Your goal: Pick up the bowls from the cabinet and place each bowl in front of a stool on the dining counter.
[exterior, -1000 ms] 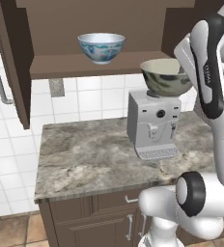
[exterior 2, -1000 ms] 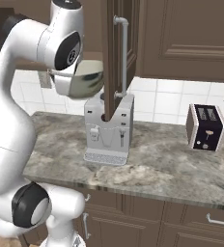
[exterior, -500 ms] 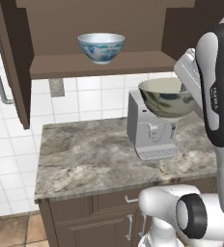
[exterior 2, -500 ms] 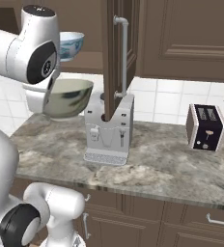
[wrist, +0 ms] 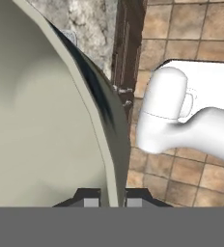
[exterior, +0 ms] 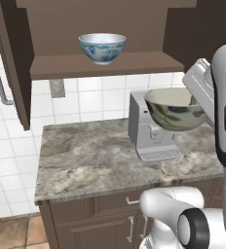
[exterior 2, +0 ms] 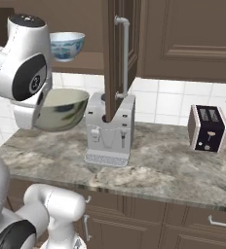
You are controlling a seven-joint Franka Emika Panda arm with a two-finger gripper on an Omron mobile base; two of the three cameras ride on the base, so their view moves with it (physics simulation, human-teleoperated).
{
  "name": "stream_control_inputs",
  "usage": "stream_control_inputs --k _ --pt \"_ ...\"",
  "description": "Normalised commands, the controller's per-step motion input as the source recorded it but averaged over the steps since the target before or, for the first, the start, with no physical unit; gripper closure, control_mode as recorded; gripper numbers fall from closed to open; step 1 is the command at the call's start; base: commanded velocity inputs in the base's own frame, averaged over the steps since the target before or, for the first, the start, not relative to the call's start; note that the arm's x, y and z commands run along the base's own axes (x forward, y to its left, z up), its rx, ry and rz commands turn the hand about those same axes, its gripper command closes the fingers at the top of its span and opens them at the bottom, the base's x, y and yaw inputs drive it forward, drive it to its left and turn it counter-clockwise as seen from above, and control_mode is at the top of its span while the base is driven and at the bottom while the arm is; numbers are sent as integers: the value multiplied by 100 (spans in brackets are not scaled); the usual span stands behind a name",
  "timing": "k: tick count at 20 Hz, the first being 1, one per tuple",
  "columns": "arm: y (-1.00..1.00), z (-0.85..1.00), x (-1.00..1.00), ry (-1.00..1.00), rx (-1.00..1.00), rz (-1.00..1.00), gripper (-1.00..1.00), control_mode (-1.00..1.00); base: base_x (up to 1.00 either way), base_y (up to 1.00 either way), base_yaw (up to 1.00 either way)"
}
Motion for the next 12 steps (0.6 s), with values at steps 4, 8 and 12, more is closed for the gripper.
stream_control_inputs --k 4,8,12 --pt "0 0 -16 0 0 0 100 100 -37 0 -3" --pt "0 0 0 0 0 0 100 100 -100 -45 -45" --pt "0 0 0 0 0 0 100 100 -76 -9 -75"
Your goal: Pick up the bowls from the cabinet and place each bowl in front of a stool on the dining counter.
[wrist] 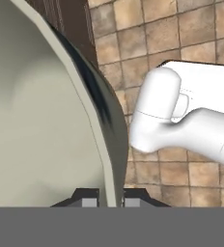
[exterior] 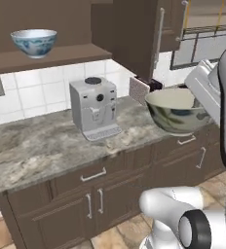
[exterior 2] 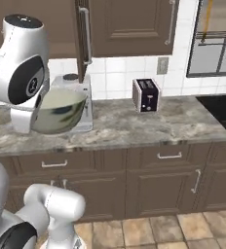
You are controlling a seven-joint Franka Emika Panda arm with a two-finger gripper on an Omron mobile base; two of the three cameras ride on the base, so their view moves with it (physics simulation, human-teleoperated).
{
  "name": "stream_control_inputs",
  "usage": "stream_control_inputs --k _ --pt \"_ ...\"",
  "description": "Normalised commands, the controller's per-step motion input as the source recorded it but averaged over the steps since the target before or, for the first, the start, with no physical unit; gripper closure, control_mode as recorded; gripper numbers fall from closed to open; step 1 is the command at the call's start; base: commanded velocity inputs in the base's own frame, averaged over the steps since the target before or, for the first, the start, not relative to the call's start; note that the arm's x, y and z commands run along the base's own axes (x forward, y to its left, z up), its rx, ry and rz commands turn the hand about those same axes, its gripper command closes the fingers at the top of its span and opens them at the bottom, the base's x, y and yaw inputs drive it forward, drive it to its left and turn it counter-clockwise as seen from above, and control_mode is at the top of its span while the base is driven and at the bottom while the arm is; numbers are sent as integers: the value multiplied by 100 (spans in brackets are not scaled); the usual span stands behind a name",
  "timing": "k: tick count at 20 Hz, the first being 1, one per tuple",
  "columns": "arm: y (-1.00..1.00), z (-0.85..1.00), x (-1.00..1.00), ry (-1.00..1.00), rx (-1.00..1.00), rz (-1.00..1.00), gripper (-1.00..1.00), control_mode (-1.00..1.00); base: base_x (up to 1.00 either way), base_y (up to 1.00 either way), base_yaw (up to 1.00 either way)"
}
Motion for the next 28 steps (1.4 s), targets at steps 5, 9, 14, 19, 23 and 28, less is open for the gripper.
stream_control_inputs --k 5,9,14,19,23,28 --pt "0 0 0 0 0 0 100 100 -19 0 -98" --pt "0 0 0 0 0 0 100 100 0 0 -100" --pt "0 0 0 0 0 0 100 100 0 0 -100" --pt "0 0 0 0 0 0 100 100 0 0 -100" --pt "0 0 0 0 0 0 100 100 0 2 -100" --pt "0 0 0 0 0 0 100 100 0 0 -100"
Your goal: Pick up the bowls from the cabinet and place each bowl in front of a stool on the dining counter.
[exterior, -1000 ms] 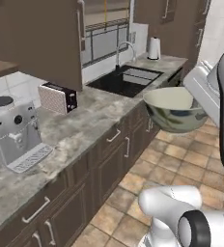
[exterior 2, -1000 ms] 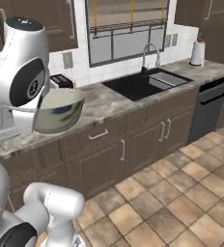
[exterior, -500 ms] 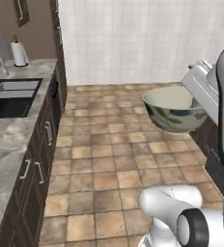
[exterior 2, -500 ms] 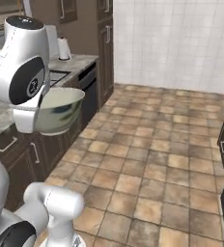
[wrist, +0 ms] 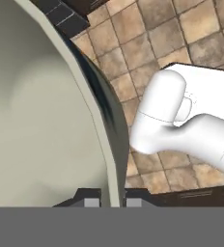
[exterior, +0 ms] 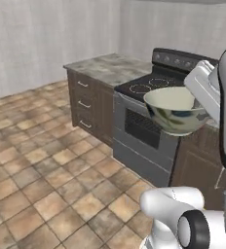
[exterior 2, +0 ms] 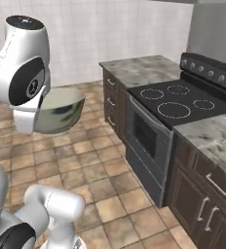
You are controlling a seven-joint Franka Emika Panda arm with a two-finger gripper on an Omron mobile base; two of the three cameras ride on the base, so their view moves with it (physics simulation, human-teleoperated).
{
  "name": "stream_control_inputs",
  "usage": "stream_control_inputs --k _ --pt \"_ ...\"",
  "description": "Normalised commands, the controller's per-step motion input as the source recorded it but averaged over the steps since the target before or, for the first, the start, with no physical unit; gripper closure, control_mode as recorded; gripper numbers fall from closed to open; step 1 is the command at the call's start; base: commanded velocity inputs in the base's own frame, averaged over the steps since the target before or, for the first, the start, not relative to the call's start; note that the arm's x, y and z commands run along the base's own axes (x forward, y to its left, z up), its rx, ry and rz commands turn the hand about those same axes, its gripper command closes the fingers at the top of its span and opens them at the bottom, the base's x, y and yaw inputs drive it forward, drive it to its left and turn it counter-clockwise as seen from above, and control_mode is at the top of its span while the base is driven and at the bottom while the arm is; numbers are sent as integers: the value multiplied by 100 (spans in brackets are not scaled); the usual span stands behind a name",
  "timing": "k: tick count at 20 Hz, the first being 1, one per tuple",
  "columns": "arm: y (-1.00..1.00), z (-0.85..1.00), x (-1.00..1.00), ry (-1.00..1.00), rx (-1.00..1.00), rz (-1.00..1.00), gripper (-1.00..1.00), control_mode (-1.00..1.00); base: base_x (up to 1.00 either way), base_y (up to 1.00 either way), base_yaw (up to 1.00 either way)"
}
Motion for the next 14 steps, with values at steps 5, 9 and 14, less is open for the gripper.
stream_control_inputs --k 5,9,14 --pt "0 0 0 0 0 0 100 100 0 0 -98" --pt "0 0 0 0 0 0 100 100 0 0 -95" --pt "0 0 0 0 0 0 100 100 6 -49 -80"
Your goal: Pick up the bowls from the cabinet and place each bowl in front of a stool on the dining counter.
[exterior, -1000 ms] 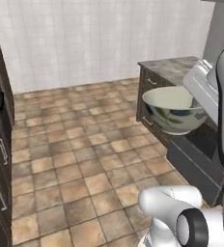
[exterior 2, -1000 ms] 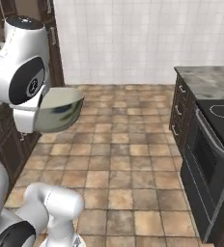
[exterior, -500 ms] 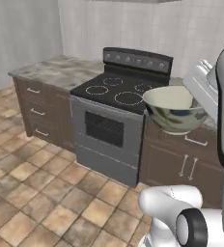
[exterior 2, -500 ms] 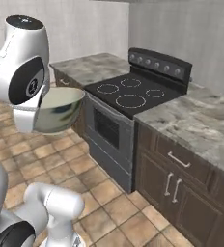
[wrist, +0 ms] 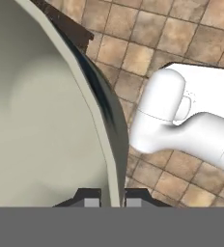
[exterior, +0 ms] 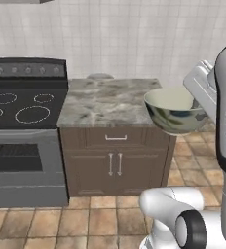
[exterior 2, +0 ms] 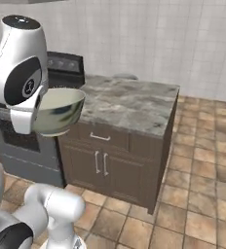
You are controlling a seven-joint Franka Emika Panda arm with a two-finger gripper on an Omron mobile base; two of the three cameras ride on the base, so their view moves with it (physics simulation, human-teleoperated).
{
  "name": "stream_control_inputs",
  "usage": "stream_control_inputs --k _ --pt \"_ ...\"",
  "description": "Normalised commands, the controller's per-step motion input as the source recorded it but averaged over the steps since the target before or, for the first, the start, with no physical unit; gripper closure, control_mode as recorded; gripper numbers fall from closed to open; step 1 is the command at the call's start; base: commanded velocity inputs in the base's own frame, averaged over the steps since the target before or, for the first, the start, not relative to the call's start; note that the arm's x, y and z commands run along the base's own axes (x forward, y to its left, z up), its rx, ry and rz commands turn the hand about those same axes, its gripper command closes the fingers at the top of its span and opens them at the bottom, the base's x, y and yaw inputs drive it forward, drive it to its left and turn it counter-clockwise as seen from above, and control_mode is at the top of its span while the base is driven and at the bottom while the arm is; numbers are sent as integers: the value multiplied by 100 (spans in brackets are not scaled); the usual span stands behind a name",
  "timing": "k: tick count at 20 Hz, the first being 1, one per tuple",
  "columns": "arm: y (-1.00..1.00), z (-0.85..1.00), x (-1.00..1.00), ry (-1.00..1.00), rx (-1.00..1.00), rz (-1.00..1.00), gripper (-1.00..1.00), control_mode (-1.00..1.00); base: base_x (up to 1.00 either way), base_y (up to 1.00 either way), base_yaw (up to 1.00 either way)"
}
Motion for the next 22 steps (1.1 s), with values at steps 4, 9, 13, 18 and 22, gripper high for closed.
stream_control_inputs --k 4,9,13,18,22 --pt "0 0 0 0 0 0 100 100 35 -100 -50" --pt "0 0 0 0 0 0 100 100 36 -100 -27" --pt "0 0 0 0 0 0 100 100 93 -100 -5" --pt "0 0 0 0 0 0 100 100 100 -100 8" --pt "0 0 0 0 0 0 100 100 100 -98 19"
